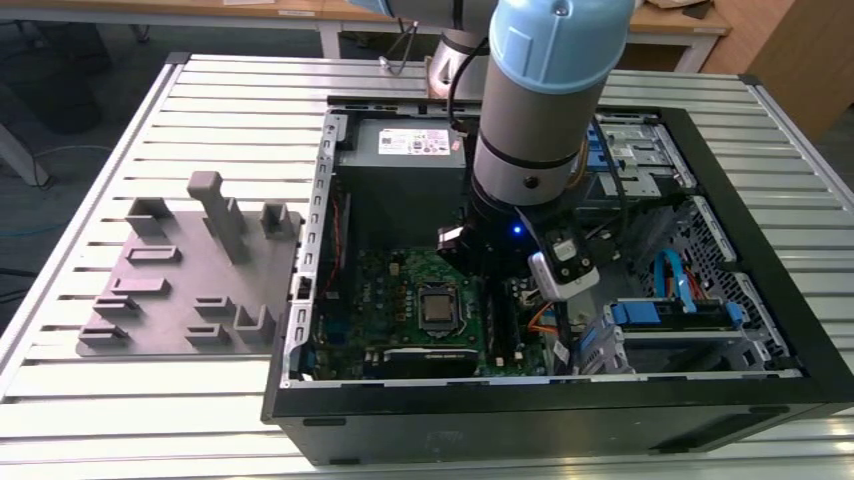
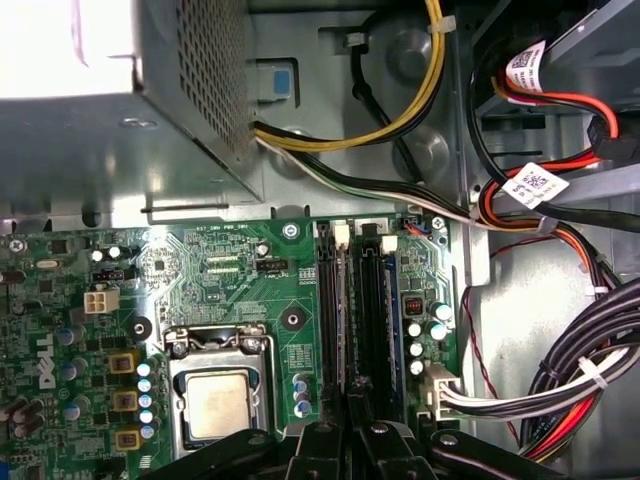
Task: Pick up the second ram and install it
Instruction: 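Insert the second ram into the second slot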
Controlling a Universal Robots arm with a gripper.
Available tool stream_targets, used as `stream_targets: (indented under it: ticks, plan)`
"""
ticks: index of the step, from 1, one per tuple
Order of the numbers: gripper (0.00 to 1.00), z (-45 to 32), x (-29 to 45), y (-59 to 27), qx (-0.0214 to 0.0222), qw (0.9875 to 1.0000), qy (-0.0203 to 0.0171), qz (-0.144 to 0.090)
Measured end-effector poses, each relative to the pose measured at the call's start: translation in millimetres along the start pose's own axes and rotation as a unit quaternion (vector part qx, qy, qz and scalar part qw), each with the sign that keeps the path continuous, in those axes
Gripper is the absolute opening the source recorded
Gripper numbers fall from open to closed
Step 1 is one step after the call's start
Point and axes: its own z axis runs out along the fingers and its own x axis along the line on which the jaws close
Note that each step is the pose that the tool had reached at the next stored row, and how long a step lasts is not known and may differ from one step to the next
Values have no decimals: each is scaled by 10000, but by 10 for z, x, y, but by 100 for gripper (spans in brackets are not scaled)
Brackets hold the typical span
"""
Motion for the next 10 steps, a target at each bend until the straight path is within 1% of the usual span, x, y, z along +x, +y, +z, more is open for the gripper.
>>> stream_targets:
  ticks: [6, 10]
  plan:
    - [11, 0, 1, -3, 5, 10000, 0, 1]
    - [11, 14, 1, -3, 5, 10000, 0, 0]
